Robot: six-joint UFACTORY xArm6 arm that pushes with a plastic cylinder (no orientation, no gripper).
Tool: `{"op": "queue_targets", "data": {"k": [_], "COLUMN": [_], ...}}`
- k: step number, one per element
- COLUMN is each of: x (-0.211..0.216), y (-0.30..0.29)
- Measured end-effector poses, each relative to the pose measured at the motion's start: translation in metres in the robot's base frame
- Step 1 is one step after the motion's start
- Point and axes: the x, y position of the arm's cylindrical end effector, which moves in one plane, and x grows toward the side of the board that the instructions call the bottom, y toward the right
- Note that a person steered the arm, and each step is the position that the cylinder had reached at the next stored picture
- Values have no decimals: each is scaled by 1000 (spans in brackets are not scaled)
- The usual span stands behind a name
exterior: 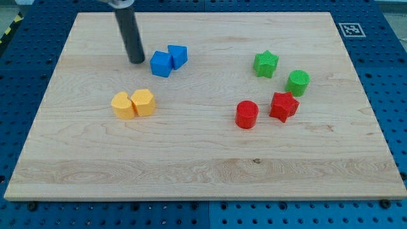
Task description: Separate the blue triangle and blue cube
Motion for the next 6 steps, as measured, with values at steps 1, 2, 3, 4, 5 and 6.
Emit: {"op": "queue_targets", "data": {"k": [1,2,3,4,5,6], "x": [0,0,0,10,12,12], "y": [8,32,60,61,61,61]}}
